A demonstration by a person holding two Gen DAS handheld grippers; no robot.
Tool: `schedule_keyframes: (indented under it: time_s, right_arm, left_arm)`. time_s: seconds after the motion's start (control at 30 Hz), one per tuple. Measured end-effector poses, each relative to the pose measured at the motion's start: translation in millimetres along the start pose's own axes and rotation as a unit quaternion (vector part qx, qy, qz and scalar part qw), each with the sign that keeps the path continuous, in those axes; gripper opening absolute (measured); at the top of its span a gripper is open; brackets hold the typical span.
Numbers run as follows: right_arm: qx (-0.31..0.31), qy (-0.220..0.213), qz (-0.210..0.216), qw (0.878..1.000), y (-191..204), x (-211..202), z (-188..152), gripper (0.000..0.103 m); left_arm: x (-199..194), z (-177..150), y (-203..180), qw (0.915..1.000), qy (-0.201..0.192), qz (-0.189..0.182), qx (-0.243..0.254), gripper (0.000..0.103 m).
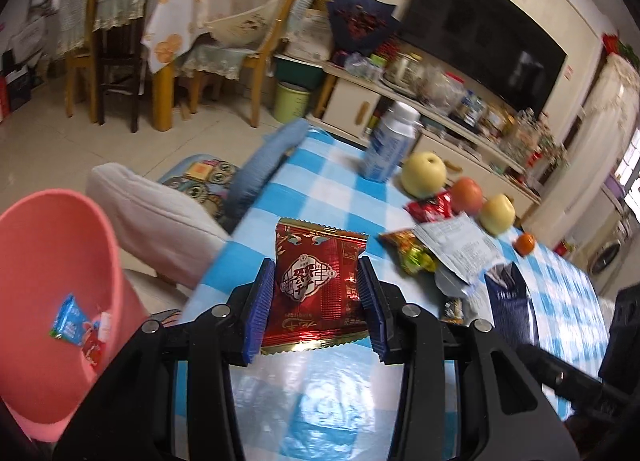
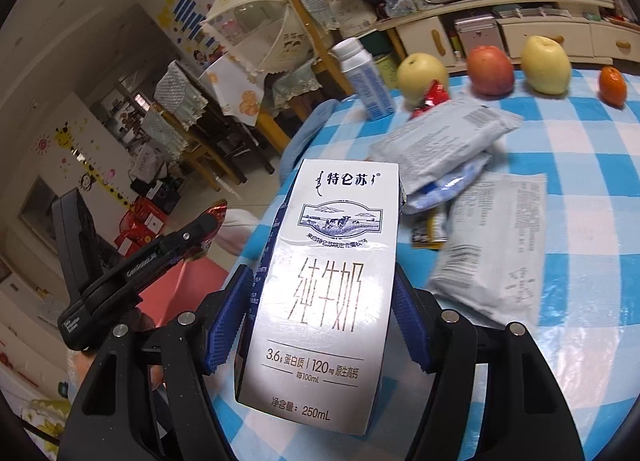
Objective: Collect trash
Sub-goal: 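Lift and carry the red wrapper and milk carton toward the pink bucket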
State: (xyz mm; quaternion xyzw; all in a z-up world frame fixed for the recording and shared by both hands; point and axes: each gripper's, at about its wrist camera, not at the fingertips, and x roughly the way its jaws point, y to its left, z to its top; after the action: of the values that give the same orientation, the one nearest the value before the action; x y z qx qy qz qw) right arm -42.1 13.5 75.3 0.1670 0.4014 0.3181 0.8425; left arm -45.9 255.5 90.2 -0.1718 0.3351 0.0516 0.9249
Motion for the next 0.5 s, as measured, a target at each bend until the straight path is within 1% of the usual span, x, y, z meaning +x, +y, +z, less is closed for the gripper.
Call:
schedule_keyframes:
  time_s: [0.13,0.2,0.33,0.4,0.5]
  right_arm:
    - [-0.017,0.015,0.015,1.000,29.6,17.9,-3.6,0.069]
    - [-0.029,0.025,0.021,0.999,46.8,28.8,-6.2,0.069]
    - [-0.043,0.036,0.043,0.998,80.3,48.5,-8.4,0.069]
    - [-0.054,0.040,0.054,0.996,99.8,58.9,-10.3,0.069]
    - [-0.080,0.048,0.062,0.994,128.3,75.0,-13.2,0.069]
  left_arm:
    - [-10.3,6.4,21.2,0.9993,-0.016,0.016,-0.031,0.043]
    - [-18.0,10.4,32.7,0.9982,-0.029,0.031,-0.041,0.038]
    - [-31.9,16.4,60.0,0.9947,-0.048,0.057,-0.071,0.038]
    - [-35.4,17.7,70.9,0.9931,-0.050,0.066,-0.083,0.038]
    - [-37.8,19.0,94.5,0.9895,-0.045,0.075,-0.116,0.037]
